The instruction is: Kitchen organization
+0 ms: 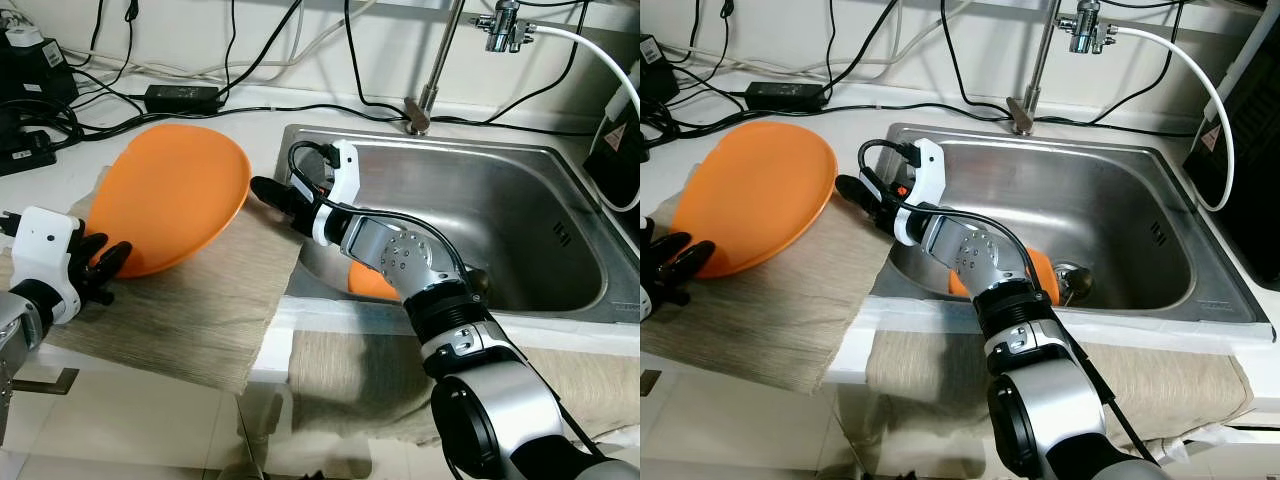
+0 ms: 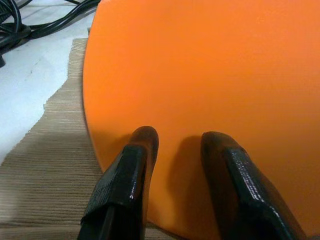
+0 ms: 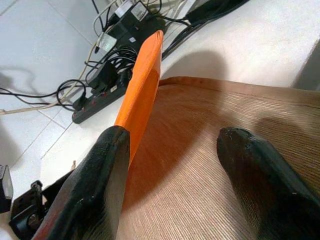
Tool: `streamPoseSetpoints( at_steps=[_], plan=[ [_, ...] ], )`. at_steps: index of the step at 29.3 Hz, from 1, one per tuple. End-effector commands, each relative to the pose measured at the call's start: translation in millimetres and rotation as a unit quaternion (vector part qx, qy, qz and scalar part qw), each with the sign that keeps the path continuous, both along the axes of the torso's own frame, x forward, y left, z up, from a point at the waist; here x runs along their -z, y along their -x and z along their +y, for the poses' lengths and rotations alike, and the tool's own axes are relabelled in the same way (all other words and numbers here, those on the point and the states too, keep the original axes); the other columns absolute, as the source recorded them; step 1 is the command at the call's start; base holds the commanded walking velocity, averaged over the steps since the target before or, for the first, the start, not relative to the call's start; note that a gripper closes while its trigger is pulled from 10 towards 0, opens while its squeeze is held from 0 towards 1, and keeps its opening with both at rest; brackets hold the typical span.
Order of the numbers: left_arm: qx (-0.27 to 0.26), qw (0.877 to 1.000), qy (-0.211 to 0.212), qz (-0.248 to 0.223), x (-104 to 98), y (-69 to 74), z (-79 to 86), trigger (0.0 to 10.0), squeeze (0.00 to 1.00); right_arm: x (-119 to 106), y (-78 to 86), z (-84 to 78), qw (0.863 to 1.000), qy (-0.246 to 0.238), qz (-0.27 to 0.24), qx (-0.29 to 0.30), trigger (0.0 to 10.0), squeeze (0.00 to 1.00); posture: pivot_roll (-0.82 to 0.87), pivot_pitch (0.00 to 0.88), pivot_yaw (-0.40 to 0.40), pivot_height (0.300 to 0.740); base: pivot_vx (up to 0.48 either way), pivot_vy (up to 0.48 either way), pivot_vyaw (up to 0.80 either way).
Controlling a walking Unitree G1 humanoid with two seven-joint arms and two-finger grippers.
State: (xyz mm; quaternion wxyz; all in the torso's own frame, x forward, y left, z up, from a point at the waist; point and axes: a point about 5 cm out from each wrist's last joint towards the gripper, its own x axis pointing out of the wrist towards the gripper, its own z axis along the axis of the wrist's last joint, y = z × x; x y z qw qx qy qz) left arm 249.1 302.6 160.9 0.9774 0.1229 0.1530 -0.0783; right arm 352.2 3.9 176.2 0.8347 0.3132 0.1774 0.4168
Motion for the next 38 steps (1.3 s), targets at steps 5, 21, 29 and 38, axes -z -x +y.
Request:
streamPoseSetpoints(
  at_steps=[5,21,29,38],
  plan=[
    [0.014,0.995,0.027,0.095,41.2,8.9,-12.3,10.0,0.0,-22.6,27.3,55.6,0.994,-0.048,-0.019,-0.095,10.0,0.0,0.23,0.013,-0.079,0.74,0.0,0.0,0.0],
    [0.015,0.995,0.036,0.095,41.3,1.8,-15.8,10.0,0.0,34.1,30.4,13.2,0.993,0.095,-0.041,-0.05,10.0,0.0,0.21,0.025,-0.056,0.74,0.0,0.0,0.0],
    [0.011,0.994,0.036,0.099,41.8,1.0,-14.1,10.0,0.0,39.4,35.8,-1.7,0.995,0.081,-0.03,-0.042,10.0,0.0,0.2,0.027,-0.051,0.74,0.0,0.0,0.0],
    [0.019,0.996,0.041,0.071,41.4,-0.6,-18.2,10.0,0.0,18.2,37.8,3.3,0.995,0.047,-0.057,-0.06,10.0,0.0,0.2,0.027,-0.047,0.74,0.0,0.0,0.0]
  ],
)
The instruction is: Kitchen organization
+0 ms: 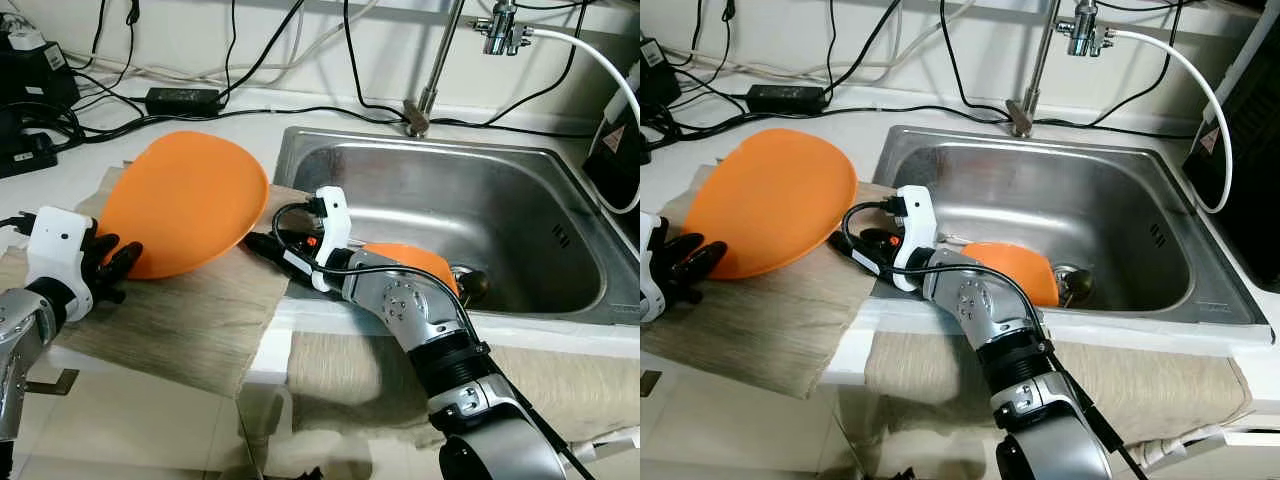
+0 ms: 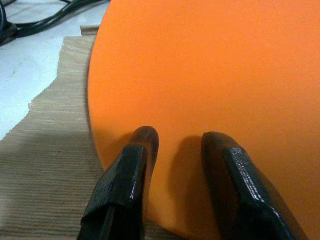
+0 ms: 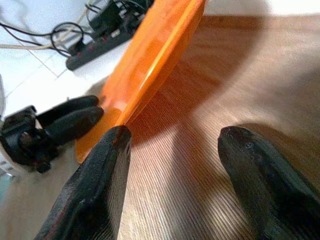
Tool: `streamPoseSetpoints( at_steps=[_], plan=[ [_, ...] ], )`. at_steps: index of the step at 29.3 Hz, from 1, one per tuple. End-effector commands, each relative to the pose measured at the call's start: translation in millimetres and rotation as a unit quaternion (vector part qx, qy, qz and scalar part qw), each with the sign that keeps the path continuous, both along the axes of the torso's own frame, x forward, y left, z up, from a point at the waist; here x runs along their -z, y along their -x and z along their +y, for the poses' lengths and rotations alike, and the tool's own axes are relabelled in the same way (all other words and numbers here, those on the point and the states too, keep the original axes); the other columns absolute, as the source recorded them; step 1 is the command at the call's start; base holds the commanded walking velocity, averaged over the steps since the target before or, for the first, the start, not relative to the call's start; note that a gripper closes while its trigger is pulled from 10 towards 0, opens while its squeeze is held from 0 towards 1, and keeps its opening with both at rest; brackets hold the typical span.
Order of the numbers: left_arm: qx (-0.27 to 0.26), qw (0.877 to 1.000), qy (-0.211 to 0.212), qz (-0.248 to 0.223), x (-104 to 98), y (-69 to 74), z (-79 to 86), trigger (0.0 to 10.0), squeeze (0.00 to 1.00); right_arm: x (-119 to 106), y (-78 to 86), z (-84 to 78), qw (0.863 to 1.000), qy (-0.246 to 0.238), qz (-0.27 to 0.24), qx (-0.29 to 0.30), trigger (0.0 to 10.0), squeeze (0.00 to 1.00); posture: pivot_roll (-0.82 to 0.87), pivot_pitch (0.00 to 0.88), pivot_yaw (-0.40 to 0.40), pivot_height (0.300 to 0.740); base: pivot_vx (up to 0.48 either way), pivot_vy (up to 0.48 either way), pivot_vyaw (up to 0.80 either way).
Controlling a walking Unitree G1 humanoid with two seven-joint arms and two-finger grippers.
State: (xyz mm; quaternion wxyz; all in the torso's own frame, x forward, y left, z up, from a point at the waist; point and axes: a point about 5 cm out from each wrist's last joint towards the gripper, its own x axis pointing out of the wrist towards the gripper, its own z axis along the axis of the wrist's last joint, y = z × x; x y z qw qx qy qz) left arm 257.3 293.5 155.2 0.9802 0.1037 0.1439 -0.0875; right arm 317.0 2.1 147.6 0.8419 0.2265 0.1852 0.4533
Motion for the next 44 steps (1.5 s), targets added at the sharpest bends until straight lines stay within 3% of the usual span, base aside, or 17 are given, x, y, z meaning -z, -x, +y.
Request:
streamPoseSetpoints(
  at_steps=[1,6,13,20,30,33,36,44],
  plan=[
    [0.009,0.997,0.032,0.066,35.7,7.5,-10.1,10.0,0.0,-10.9,2.2,4.2,0.999,-0.022,-0.017,-0.015,10.0,0.0,0.2,0.027,-0.046,0.74,0.0,0.0,0.0],
    [-0.03,0.996,0.085,0.004,35.7,5.2,-22.2,10.0,0.0,-9.2,-1.8,-4.8,0.999,-0.004,-0.031,0.018,10.0,0.0,0.2,0.029,-0.049,0.74,0.0,0.0,0.0],
    [-0.093,0.985,0.136,-0.057,45.2,4.7,-45.5,10.0,0.0,3.1,-4.4,-21.8,0.987,0.079,-0.1,0.093,10.0,0.0,0.19,0.025,-0.057,0.74,0.0,0.0,0.0],
    [-0.107,0.982,0.143,-0.058,55.0,7.9,-51.6,10.0,0.0,-6.2,-3.8,-29.1,0.987,0.052,-0.1,0.117,10.0,0.0,0.19,0.025,-0.058,0.74,0.0,0.0,0.0],
    [-0.113,0.984,0.127,-0.048,63.3,12.6,-46.0,10.0,0.0,-34.4,-5.9,-25.7,0.992,-0.093,-0.008,0.085,10.0,0.0,0.19,0.013,-0.058,0.74,0.0,0.0,0.0],
    [-0.11,0.985,0.125,-0.046,64.4,13.5,-45.3,10.0,0.0,-32.4,-7.6,-21.5,0.992,-0.103,0.008,0.079,10.0,0.0,0.19,0.012,-0.058,0.74,0.0,0.0,0.0],
    [-0.11,0.984,0.129,-0.048,66.4,17.6,-44.3,10.0,0.0,-24.1,-11.7,-11.9,0.988,-0.122,0.059,0.069,10.0,0.0,0.2,0.009,-0.061,0.74,0.0,0.0,0.0],
    [-0.124,0.983,0.129,-0.04,77.4,28.5,-40.9,10.0,0.0,-19.3,-15.3,-8.5,0.986,-0.126,0.087,0.071,10.0,0.0,0.21,0.01,-0.067,0.74,0.0,0.0,0.0]
  ],
)
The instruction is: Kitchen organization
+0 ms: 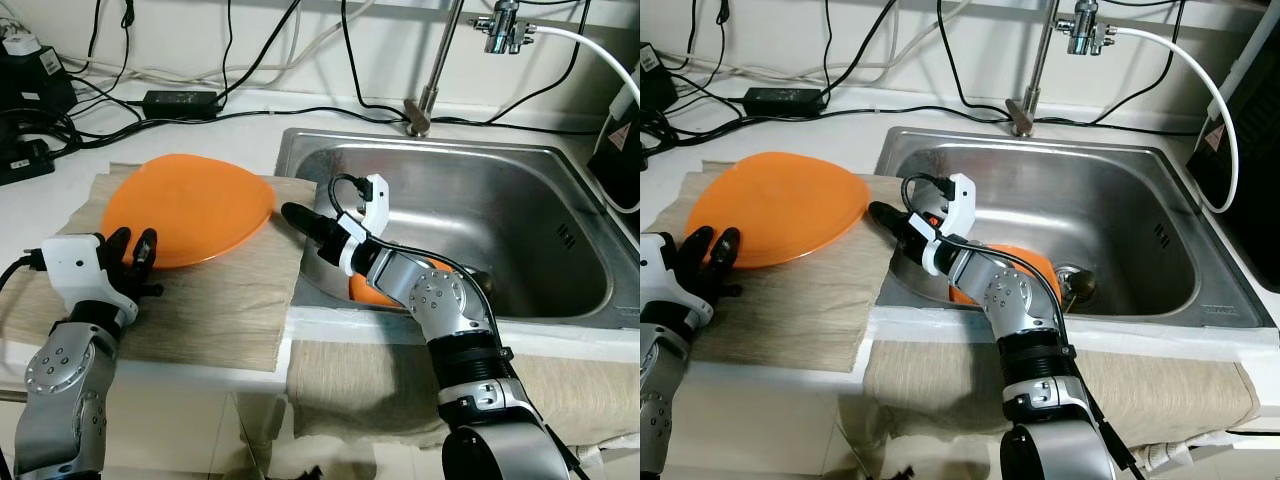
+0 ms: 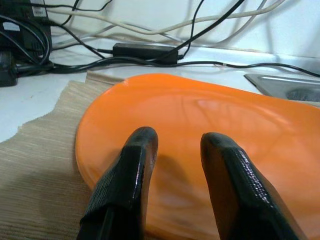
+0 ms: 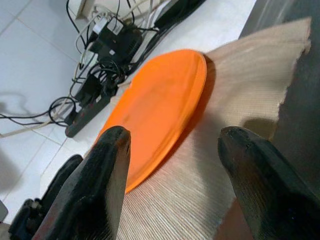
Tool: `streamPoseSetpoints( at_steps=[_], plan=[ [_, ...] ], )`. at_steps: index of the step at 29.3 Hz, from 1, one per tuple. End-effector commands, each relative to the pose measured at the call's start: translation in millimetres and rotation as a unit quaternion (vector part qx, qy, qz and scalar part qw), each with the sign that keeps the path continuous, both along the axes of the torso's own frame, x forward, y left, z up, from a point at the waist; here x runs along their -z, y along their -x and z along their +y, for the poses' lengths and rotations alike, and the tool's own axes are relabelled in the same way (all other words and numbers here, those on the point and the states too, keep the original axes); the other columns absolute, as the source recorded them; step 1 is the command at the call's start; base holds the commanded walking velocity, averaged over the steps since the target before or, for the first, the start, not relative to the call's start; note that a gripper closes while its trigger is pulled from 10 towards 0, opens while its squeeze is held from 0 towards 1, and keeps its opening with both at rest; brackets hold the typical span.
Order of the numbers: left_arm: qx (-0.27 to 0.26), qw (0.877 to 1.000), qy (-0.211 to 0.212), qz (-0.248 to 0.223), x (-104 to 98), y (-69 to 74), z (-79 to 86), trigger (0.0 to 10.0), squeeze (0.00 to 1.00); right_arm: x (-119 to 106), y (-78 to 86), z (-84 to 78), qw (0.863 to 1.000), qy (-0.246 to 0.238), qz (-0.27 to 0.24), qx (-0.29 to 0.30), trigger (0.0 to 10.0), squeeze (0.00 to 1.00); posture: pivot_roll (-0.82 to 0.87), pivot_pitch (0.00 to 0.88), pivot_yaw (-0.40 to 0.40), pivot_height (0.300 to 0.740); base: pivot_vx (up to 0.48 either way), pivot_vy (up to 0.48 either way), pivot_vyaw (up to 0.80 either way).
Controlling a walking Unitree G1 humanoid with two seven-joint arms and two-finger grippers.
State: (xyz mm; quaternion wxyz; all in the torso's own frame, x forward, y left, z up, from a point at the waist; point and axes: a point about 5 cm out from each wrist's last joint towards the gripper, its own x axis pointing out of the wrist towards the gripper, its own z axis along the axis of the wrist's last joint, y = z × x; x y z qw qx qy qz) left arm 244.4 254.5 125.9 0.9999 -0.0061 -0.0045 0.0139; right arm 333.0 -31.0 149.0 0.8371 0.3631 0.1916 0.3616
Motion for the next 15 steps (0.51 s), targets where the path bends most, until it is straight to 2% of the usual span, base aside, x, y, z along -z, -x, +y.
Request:
streamPoseSetpoints(
  at_steps=[1,15],
  plan=[
    [-0.007,0.993,0.035,0.112,52.2,19.0,-2.1,10.0,0.0,-14.8,-0.6,24.8,0.999,-0.03,0.001,-0.026,10.0,0.0,0.21,0.011,-0.068,0.74,0.0,0.0,0.0],
    [-0.005,0.989,0.026,0.145,72.6,32.7,-0.5,10.0,0.0,-16.7,-5.1,24.0,0.999,-0.024,-0.004,-0.028,10.0,0.0,0.2,0.015,-0.065,0.74,0.0,0.0,0.0]
  ],
)
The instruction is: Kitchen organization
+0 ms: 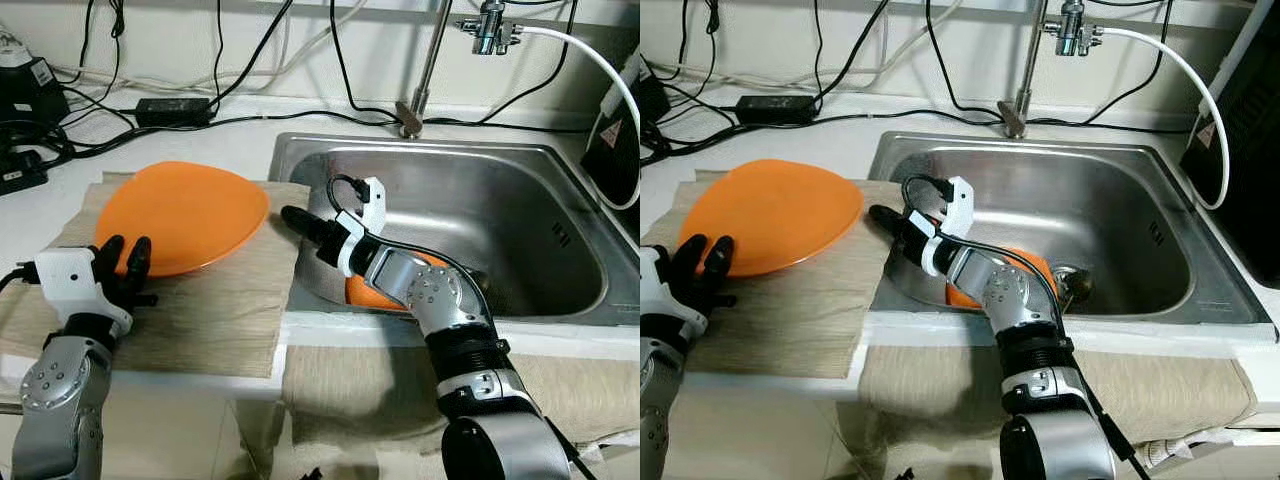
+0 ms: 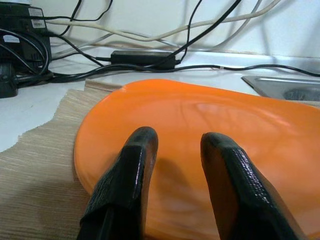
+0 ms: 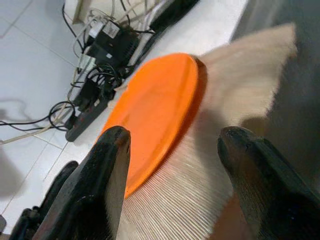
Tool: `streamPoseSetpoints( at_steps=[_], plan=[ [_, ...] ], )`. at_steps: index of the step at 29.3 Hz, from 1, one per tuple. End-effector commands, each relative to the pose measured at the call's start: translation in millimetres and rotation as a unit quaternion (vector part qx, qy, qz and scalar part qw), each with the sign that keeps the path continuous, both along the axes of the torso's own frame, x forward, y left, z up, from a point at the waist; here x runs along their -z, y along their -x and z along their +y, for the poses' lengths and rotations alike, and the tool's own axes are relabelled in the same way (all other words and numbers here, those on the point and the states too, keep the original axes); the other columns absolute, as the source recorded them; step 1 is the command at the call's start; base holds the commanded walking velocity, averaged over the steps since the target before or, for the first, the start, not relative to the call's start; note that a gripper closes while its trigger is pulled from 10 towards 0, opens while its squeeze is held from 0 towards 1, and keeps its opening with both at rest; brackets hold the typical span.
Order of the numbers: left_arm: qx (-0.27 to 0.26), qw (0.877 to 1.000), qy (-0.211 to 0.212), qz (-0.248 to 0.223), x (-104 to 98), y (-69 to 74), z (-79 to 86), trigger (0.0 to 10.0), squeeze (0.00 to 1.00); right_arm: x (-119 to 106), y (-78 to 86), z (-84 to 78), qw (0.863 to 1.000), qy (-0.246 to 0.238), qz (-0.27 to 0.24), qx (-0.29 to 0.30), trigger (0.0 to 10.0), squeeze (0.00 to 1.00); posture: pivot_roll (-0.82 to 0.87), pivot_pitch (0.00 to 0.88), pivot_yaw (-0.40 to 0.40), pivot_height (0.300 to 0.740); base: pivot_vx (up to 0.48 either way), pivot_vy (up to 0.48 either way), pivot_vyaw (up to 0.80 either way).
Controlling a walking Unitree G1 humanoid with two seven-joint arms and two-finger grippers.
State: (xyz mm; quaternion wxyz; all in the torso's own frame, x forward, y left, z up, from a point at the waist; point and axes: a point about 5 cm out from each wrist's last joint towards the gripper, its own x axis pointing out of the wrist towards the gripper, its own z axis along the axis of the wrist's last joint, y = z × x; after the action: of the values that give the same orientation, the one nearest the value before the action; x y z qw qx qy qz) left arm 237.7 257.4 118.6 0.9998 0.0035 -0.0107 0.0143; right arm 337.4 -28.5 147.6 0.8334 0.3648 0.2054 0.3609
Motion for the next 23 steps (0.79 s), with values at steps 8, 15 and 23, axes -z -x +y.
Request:
streamPoseSetpoints(
  at_steps=[8,15,23],
  plan=[
    [-0.061,0.997,-0.003,0.037,15.8,3.2,1.7,10.0,0.0,-10.9,-8.6,-11.2,0.934,0.249,-0.235,0.102,10.0,0.0,0.2,0.014,-0.072,0.74,0.0,0.0,0.0],
    [-0.078,0.996,-0.004,-0.047,-30.3,-7.2,-12.0,10.0,0.0,8.8,3.1,-42.5,0.88,0.357,-0.269,0.162,10.0,0.0,0.2,0.01,-0.075,0.74,0.0,0.0,0.0],
    [-0.045,0.998,0.031,-0.042,-43.6,0.0,-46.4,10.0,0.0,23.9,34.5,-86.5,0.789,0.467,-0.316,0.244,10.0,0.0,0.17,0.01,-0.059,0.74,0.0,0.0,0.0]
  ],
)
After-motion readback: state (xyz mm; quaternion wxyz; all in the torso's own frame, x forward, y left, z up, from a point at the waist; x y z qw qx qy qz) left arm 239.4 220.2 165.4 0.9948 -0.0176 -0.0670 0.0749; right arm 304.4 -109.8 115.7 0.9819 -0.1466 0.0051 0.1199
